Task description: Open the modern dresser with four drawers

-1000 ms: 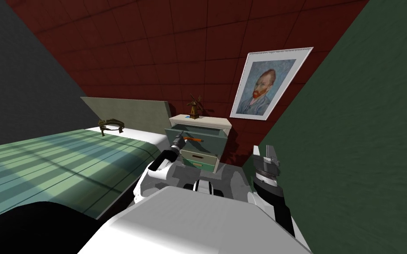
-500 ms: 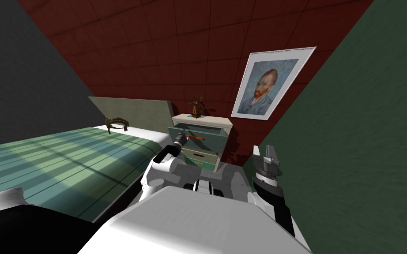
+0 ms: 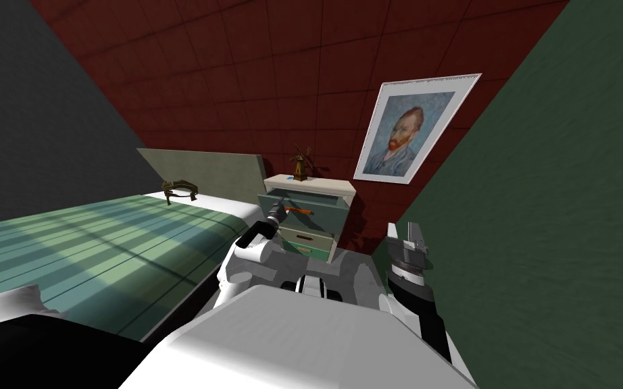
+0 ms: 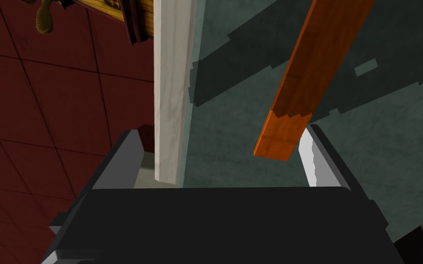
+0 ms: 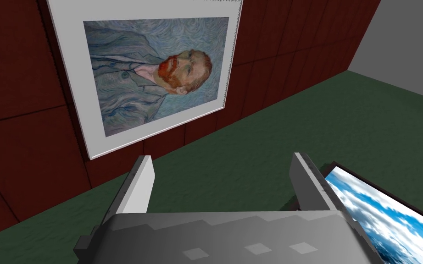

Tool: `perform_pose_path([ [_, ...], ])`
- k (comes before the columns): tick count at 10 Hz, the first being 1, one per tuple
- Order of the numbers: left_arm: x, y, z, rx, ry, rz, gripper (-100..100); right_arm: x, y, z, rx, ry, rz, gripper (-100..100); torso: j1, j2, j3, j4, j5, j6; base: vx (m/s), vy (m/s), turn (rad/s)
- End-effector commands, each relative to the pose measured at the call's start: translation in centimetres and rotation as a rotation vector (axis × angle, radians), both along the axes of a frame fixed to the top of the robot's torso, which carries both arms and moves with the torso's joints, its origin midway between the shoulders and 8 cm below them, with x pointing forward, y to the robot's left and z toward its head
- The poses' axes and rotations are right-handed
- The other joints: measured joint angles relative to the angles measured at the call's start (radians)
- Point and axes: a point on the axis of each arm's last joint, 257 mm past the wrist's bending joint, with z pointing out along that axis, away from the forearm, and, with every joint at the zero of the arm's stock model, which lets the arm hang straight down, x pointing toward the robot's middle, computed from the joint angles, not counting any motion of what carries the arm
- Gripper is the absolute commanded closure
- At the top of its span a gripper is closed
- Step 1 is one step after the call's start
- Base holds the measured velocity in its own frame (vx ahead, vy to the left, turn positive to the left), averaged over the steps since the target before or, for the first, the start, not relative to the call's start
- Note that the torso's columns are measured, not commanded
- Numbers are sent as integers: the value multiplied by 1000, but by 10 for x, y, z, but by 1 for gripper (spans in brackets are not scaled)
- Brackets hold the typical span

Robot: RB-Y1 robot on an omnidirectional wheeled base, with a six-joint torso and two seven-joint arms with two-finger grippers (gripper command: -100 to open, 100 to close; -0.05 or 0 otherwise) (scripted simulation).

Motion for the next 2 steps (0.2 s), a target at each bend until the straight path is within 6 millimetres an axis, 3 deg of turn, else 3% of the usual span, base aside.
perform_pose_path([
  [1,0,0,-1,0,1,0,0,0,0,0,0,0,0,0,0,0,0,0,0,0,0,0,0],
  [2,0,0,-1,0,2,1,0,0,0,0,0,0,0,0,0,-1,0,-1,0,0,0,0,0],
])
